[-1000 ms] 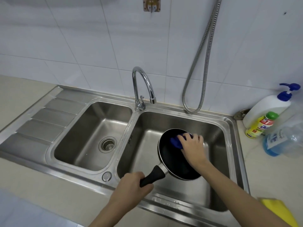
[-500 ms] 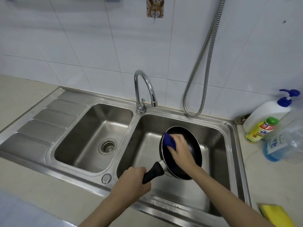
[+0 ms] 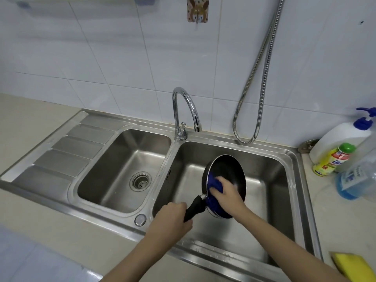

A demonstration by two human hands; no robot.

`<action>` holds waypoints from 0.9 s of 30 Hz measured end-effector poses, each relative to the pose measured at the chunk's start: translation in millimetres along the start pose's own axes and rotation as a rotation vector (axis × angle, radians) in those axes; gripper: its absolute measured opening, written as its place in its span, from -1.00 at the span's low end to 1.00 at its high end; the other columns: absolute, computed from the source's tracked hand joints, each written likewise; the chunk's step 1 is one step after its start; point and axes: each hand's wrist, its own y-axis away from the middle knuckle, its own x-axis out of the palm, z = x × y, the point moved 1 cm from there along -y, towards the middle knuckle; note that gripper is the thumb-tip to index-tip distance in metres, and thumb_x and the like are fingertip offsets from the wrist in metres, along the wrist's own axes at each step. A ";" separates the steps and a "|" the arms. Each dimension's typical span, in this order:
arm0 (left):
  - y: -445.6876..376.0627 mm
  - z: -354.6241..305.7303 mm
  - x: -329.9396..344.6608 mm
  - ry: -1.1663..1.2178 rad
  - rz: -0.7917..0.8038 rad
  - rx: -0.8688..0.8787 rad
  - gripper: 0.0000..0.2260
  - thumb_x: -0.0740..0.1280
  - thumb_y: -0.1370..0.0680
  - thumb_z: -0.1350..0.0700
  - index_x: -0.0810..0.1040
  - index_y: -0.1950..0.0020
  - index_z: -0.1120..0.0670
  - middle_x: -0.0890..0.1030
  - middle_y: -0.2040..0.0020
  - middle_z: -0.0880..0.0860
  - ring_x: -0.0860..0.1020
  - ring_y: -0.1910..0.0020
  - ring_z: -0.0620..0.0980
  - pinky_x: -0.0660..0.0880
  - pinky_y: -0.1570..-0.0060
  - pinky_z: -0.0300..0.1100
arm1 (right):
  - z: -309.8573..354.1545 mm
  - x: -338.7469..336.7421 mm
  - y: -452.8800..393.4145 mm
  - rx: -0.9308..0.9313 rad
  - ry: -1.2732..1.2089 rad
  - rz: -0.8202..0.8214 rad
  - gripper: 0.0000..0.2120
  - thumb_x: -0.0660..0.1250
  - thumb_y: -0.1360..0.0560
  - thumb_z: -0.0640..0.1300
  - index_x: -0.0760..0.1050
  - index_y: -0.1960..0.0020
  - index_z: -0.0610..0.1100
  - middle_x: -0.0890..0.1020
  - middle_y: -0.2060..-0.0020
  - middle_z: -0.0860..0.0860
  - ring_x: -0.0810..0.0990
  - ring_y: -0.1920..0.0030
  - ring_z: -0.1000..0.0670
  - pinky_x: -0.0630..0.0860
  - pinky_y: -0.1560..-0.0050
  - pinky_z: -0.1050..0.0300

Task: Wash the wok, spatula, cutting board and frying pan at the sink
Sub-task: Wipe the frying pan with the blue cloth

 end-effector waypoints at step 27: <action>4.5 1.4 19.9 1.359 0.512 -0.065 -0.68 0.34 -0.51 0.23 0.51 -0.26 0.09 0.56 0.26 0.27 0.46 0.51 0.02 0.39 0.51 -0.22 | -9.6 -66.7 71.5 -0.194 -0.305 -0.667 -0.62 0.35 -0.51 -0.22 0.43 -0.23 0.14 0.55 -0.13 0.12 0.53 -0.15 0.06 0.50 -0.19 -0.06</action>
